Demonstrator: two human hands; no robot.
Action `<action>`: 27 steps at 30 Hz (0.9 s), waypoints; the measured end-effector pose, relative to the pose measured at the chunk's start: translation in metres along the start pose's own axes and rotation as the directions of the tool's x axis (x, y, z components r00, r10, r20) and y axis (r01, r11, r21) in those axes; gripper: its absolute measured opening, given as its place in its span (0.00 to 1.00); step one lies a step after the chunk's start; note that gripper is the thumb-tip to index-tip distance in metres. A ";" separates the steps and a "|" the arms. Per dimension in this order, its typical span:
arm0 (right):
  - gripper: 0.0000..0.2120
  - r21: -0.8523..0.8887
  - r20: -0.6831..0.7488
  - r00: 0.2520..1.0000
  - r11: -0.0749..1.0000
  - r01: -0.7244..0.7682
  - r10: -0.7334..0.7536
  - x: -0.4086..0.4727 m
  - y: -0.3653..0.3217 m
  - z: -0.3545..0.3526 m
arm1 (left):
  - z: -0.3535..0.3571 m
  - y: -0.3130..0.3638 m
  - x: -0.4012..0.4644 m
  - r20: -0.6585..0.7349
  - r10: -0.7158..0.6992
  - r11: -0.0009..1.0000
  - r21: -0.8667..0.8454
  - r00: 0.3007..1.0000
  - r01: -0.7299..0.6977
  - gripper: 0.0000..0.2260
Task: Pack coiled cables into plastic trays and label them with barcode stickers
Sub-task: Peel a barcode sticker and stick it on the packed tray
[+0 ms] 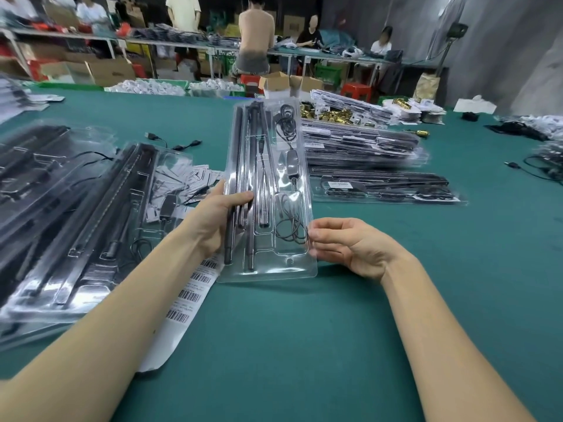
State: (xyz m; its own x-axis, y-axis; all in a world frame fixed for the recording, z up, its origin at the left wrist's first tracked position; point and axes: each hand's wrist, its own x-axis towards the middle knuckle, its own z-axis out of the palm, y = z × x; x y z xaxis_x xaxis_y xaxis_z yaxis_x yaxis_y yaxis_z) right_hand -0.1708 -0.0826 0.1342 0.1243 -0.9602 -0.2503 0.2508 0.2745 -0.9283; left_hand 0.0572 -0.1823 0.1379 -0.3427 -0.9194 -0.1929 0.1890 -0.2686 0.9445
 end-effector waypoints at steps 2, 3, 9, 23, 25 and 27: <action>0.11 -0.027 0.009 1.000 1.000 -0.004 0.004 0.000 0.000 0.001 | 0.001 0.000 -0.001 0.006 0.000 1.000 -0.012 1.000 0.000 0.40; 0.11 -0.039 0.006 1.000 0.999 -0.001 0.001 0.001 0.000 0.001 | 0.001 0.000 0.000 0.006 -0.003 1.000 -0.019 1.000 0.003 0.40; 0.07 -0.199 -0.036 0.998 0.979 0.043 -0.051 0.004 0.002 0.009 | 0.003 -0.002 0.000 0.022 0.005 1.000 -0.006 1.000 -0.005 0.34; 0.14 -0.053 -0.200 0.966 0.987 0.154 -0.161 0.013 -0.001 0.018 | 0.001 0.006 -0.006 0.309 0.018 0.950 0.290 0.951 -0.112 0.15; 0.13 0.058 -0.210 0.957 0.975 0.217 -0.200 0.012 -0.001 0.018 | -0.003 0.011 -0.006 0.355 -0.021 0.944 0.315 0.935 -0.099 0.16; 0.13 0.147 -0.262 0.938 0.951 0.272 -0.228 0.009 -0.002 0.016 | -0.009 0.020 -0.005 0.391 -0.091 0.954 0.299 0.916 -0.033 0.20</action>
State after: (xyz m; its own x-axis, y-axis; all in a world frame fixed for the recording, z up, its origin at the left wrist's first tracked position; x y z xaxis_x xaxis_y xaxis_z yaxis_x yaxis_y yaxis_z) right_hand -0.1548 -0.0906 0.1383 -0.1920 -0.9768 -0.0951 0.4134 0.0074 -0.9105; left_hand 0.0712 -0.1858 0.1548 -0.6909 -0.7054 -0.1585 -0.0836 -0.1398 0.9866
